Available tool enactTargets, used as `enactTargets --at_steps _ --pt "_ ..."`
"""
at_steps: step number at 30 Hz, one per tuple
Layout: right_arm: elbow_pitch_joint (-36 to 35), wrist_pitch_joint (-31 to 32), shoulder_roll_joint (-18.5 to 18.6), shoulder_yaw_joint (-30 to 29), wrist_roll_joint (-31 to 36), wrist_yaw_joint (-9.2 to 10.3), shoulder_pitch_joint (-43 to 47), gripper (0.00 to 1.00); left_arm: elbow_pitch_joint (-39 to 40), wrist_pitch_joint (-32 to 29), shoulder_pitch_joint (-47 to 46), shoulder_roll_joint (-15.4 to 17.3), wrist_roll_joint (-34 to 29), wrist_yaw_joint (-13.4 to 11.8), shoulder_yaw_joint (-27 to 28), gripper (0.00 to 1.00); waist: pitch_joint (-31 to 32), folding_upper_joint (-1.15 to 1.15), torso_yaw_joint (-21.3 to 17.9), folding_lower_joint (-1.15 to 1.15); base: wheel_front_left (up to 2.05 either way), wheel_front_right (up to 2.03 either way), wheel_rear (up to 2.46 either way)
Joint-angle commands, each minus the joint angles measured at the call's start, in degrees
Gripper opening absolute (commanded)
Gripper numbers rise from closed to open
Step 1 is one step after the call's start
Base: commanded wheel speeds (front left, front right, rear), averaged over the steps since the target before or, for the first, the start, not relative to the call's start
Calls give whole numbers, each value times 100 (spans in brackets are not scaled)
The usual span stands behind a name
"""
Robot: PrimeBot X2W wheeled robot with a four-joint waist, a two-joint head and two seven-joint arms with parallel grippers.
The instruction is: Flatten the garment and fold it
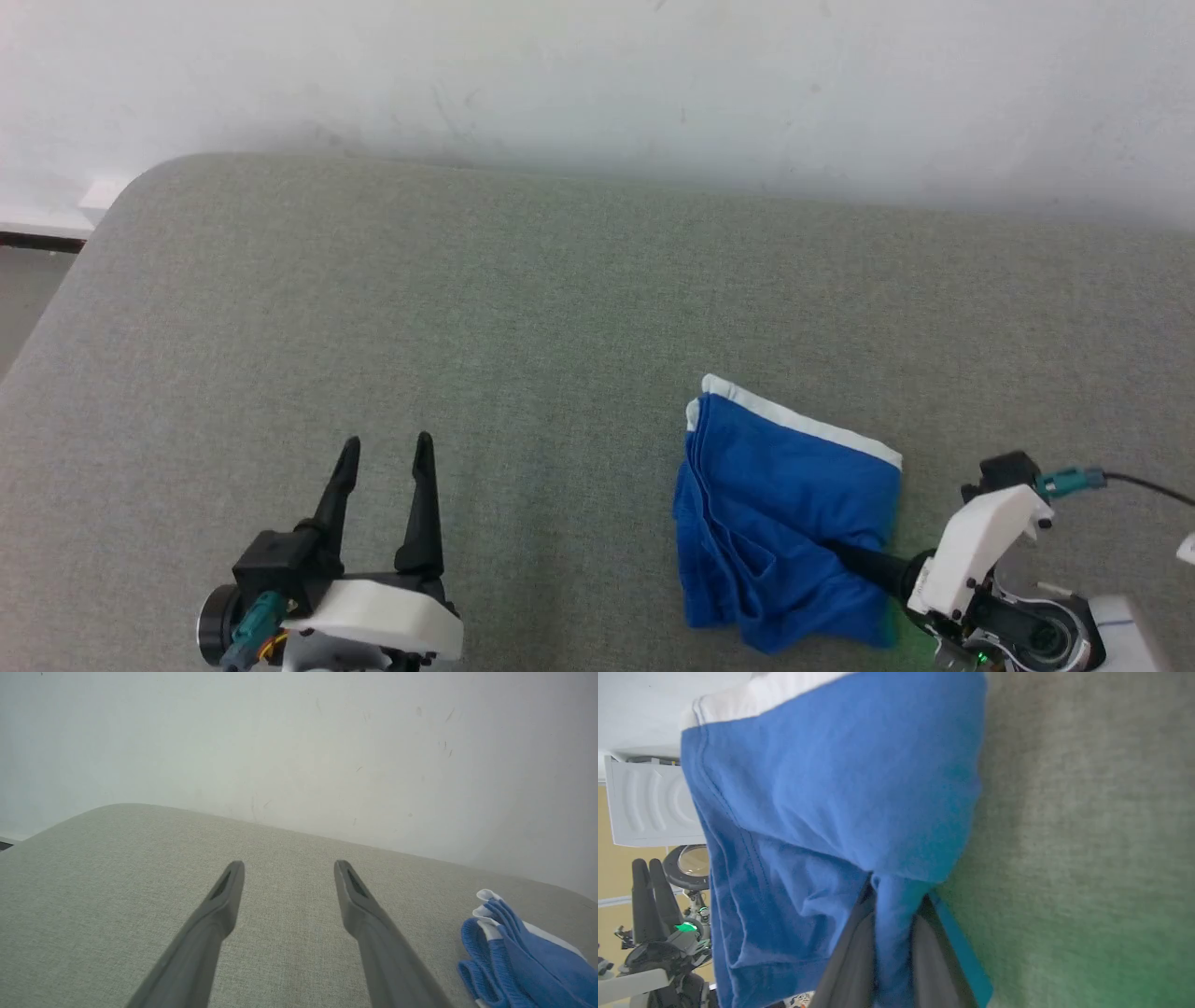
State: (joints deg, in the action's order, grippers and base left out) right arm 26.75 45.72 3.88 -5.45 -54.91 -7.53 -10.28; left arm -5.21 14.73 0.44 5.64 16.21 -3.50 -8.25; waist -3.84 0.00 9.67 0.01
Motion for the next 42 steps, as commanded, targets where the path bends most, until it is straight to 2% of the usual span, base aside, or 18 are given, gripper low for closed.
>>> enactTargets --at_steps 1,5,10,16,20,23,29,35,39,40,41,42 --pt "-181 -143 154 213 219 4 -79 0 3 27 -33 -26 -81 53 58 100 42 0 -36 -1 0 0 0" --pt "-811 -494 669 1022 992 4 -99 0 8 27 1 -51 -157 80 112 100 86 0 -188 -1 0 0 0" --pt "-1551 -644 1382 1948 2209 4 -236 0 99 27 21 -70 -265 91 195 100 54 0 -583 -1 0 0 0" --pt "-2087 -536 2133 2515 3137 4 -516 0 383 27 -94 -129 -374 133 233 100 -318 0 -1355 -1 0 0 0" --pt "-2120 -534 2438 2596 3228 4 -706 0 556 27 -256 -116 -531 208 196 100 -758 0 -1925 -1 0 0 0" --pt "-1941 -633 2628 2502 3207 4 -819 0 658 27 -485 -69 -656 273 144 100 -1159 0 -2251 -1 0 0 0" --pt "-1326 -1136 2892 2316 3281 4 -1107 0 728 22 -943 48 -828 393 12 100 -1770 0 -2554 -1 0 0 0" --pt "-155 -1855 3014 1833 3646 4 -1617 0 853 -59 -1361 232 -1004 459 -72 100 -2256 0 -2574 -1 0 0 0" --pt "547 -2461 2907 1261 3887 4 -1989 0 945 -88 -1465 285 -1052 444 -90 100 -2435 0 -2497 -1 0 0 0" --pt "686 -2636 2842 1128 3920 4 -2074 3 957 -89 -1482 287 -1053 439 -95 100 -2465 0 -2472 -1 0 0 0" --pt "800 -2841 2812 1038 4020 4 -2151 25 961 -88 -1492 288 -1053 430 -96 100 -2491 0 -2449 -1 0 0 0" --pt "909 -3060 2778 955 4130 4 -2222 42 960 -85 -1499 288 -1050 423 -97 100 -2507 0 -2430 -1 0 0 0"
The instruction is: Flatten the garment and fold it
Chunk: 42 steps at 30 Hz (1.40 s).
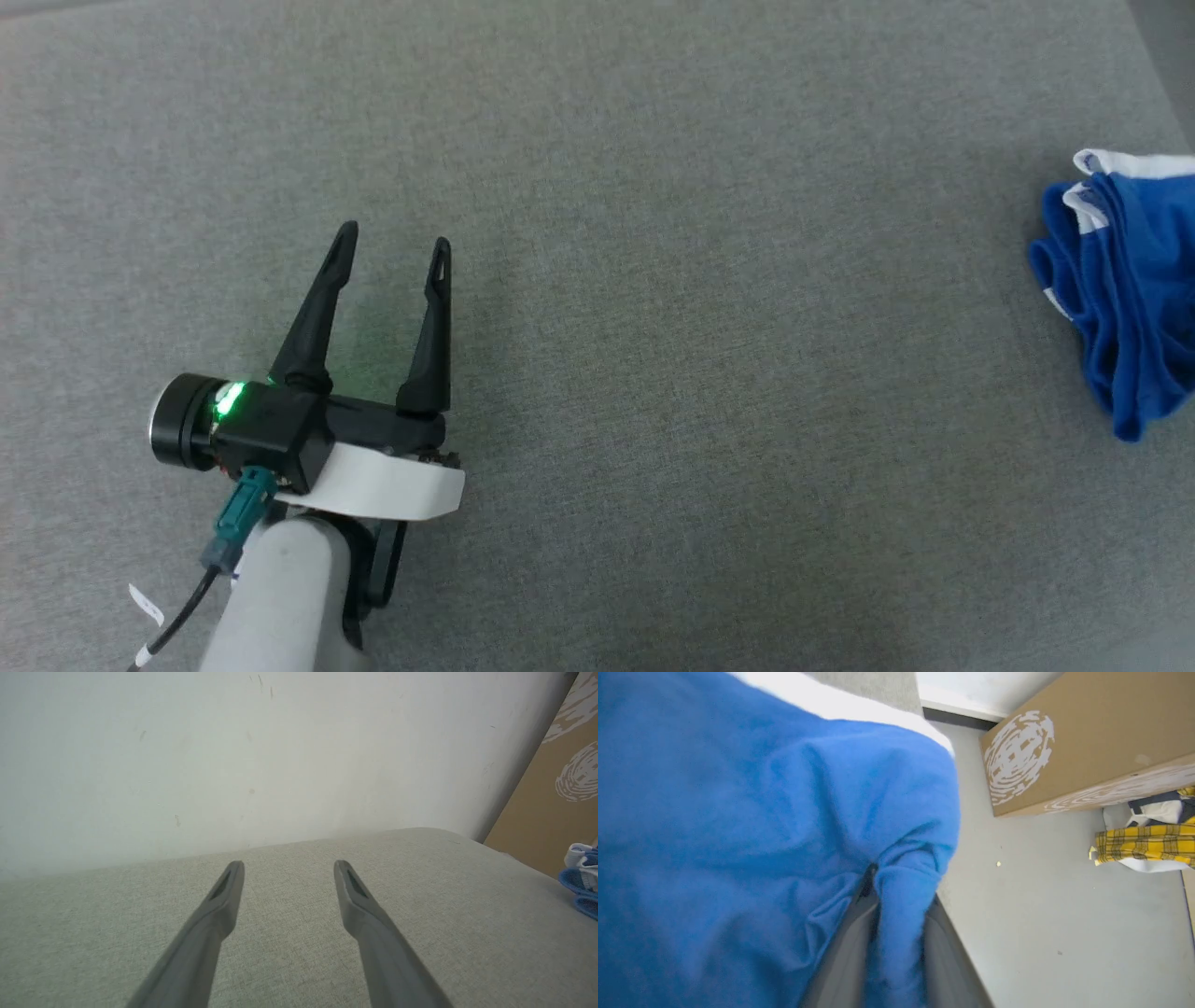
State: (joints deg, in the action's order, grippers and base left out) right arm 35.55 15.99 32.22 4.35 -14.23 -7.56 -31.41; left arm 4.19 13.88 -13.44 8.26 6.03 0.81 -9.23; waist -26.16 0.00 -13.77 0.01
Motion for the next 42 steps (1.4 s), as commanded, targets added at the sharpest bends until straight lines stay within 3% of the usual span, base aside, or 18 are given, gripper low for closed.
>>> enactTargets --at_steps 1,11,15,20,24,31,42 --pt "149 -292 -114 -172 117 8 -164 100 11 3 -115 22 -30 -12 -7 100 -278 0 -56 -1 0 0 0" --pt "874 -1339 -276 -1567 1466 8 6 100 -172 70 3 -51 90 -45 -32 100 124 0 225 -1 0 0 0" --pt "669 -1441 -607 -2147 1685 8 441 100 -243 91 165 -124 183 -95 -11 100 491 0 398 -1 0 0 0" --pt "-290 -1708 -1193 -2484 1587 8 1070 100 -325 104 416 -207 336 -122 17 100 944 0 644 -1 0 0 0" --pt "-1345 -1804 -1669 -2347 1359 8 1577 100 -364 108 657 -198 453 -114 104 100 1282 0 814 -1 0 0 0" --pt "-2868 -1666 -2368 -1585 955 8 2357 100 -478 110 1020 -131 547 -211 304 100 1717 0 1131 -1 0 0 0" --pt "-4138 -1818 -2844 -837 581 8 3098 100 -640 60 1176 91 660 -301 625 100 2012 0 1495 -1 0 0 0"
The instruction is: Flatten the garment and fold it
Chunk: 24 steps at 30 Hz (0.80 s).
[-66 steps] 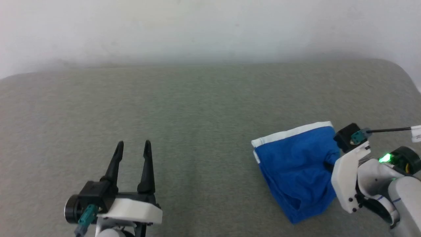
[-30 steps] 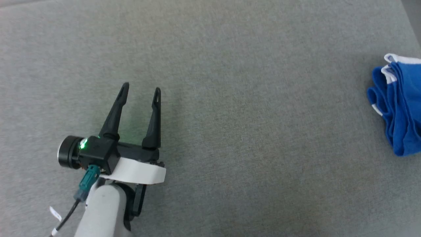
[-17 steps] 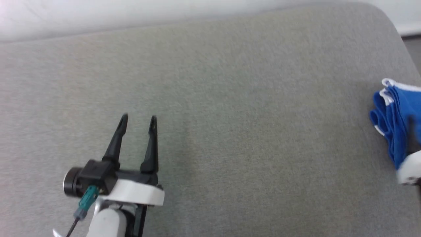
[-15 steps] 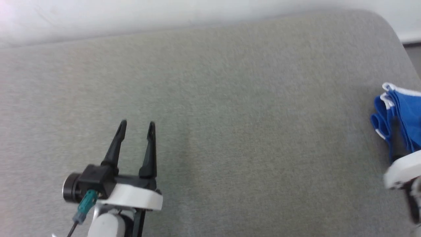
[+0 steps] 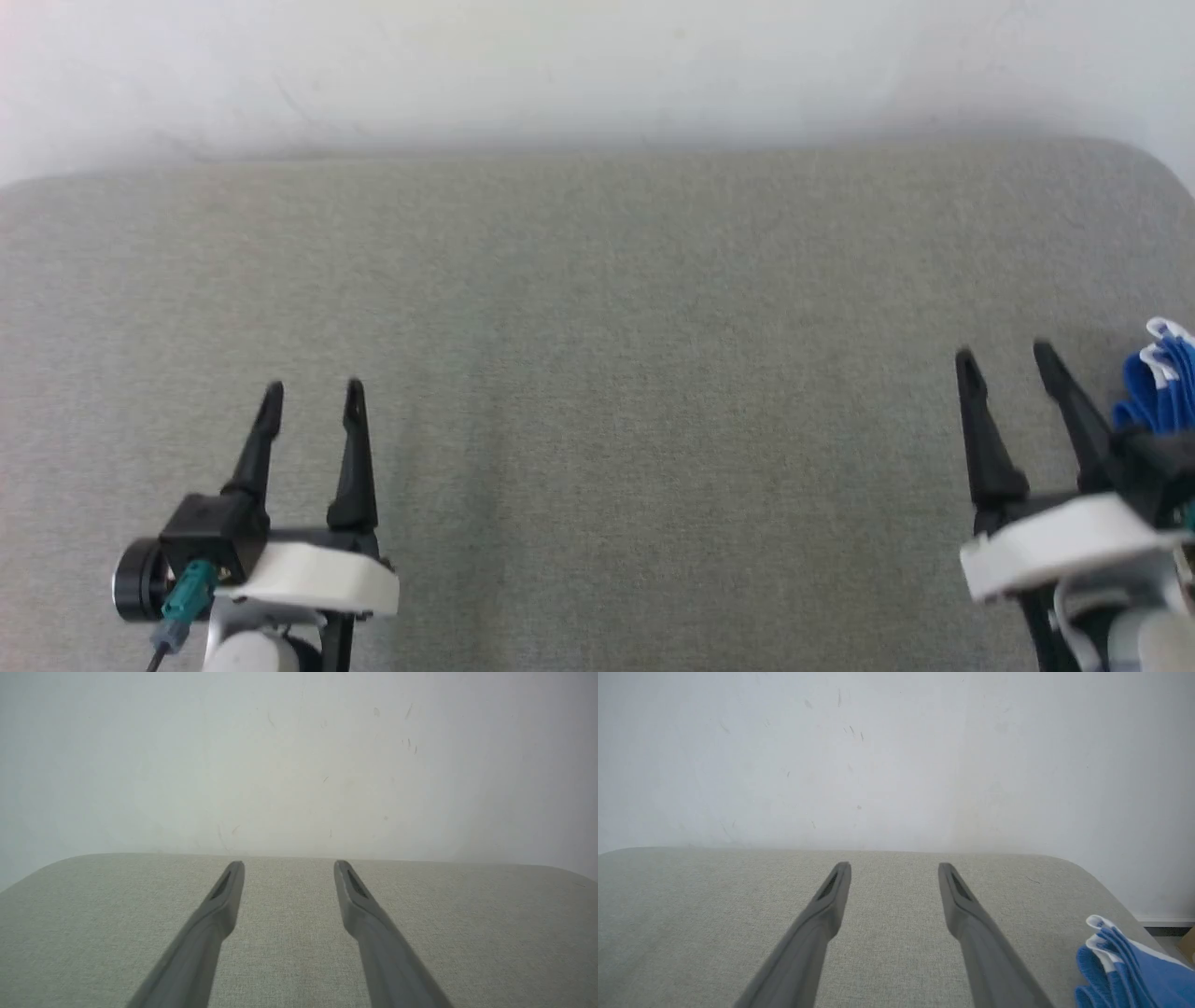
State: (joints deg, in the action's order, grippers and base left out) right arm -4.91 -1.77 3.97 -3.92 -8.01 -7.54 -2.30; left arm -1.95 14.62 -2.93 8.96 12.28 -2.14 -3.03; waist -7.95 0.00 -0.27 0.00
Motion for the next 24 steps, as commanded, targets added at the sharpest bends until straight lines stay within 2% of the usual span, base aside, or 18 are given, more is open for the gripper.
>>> enactTargets --at_steps 1,9,23,24 --pt "-175 -42 -38 1 -49 5 313 100 -38 -40 168 34 43 8 -9 100 218 0 151 0 0 0 0" --pt "-552 55 -104 20 -13 5 1013 100 -281 -153 465 63 85 72 -140 100 446 0 123 0 0 0 0" --pt "-575 141 -108 94 -123 5 1072 100 -534 -224 425 57 84 129 -366 100 540 0 175 0 0 0 0" --pt "-559 126 -86 81 -97 0 1036 0 -517 -209 430 44 83 108 -361 0 539 0 172 1 0 0 0"
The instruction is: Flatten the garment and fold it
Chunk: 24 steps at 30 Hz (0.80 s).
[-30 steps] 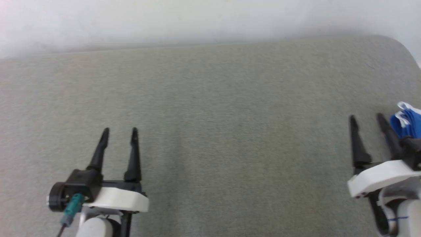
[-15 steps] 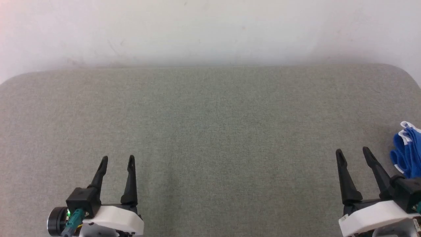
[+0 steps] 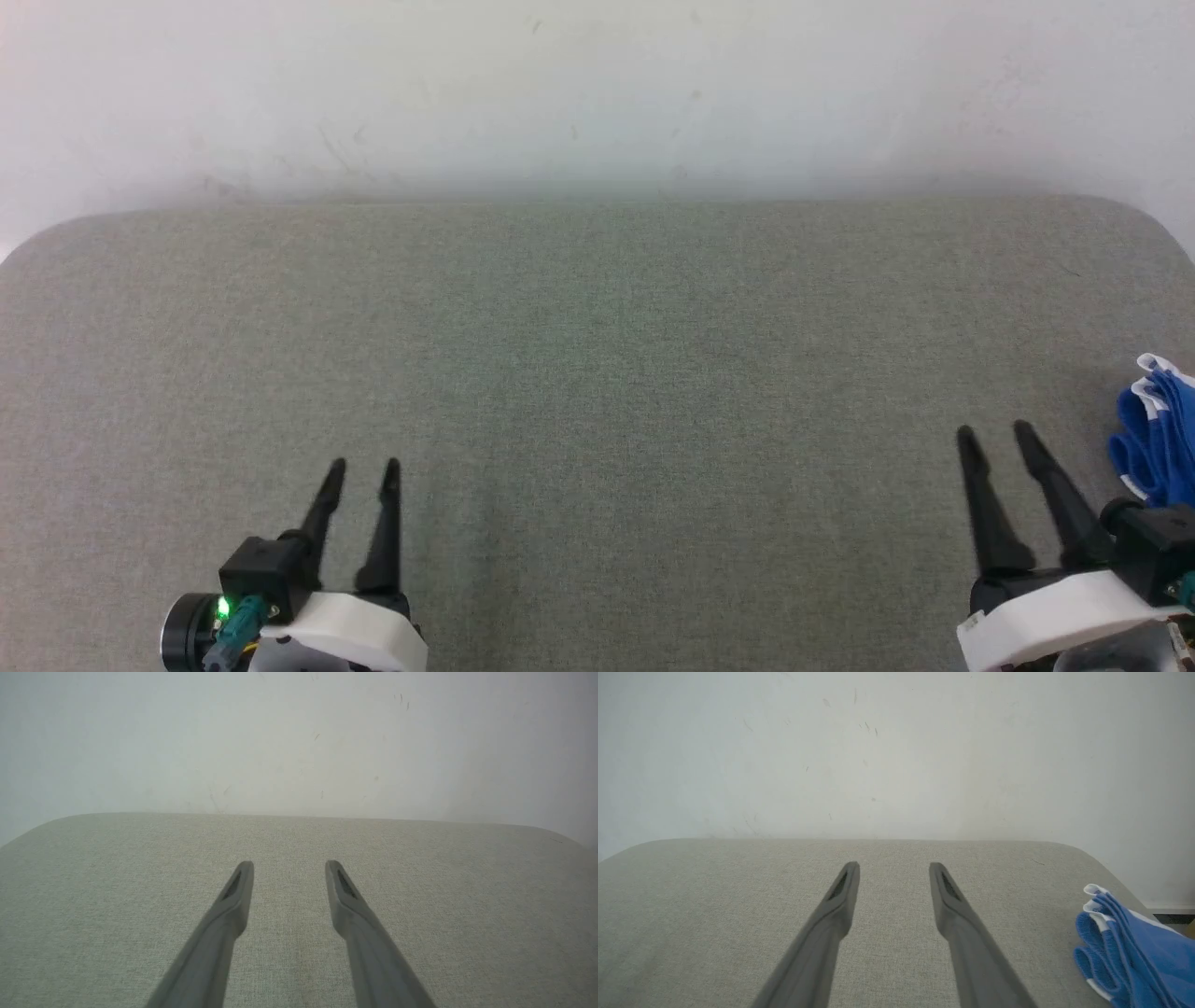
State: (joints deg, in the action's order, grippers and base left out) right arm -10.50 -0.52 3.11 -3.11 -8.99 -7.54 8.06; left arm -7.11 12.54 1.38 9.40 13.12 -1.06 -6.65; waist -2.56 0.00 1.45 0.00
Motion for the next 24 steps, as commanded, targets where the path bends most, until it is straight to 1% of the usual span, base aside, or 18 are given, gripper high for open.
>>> enactTargets --at_steps 1,24 --pt "2 0 1 -2 2 0 -1 0 1 -2 0 -1 -2 0 3 0 1 0 0 0 0 0 0" --pt "183 9 -2 49 155 1 -139 0 123 -216 -24 -112 -226 18 117 0 45 0 -25 0 0 0 0"
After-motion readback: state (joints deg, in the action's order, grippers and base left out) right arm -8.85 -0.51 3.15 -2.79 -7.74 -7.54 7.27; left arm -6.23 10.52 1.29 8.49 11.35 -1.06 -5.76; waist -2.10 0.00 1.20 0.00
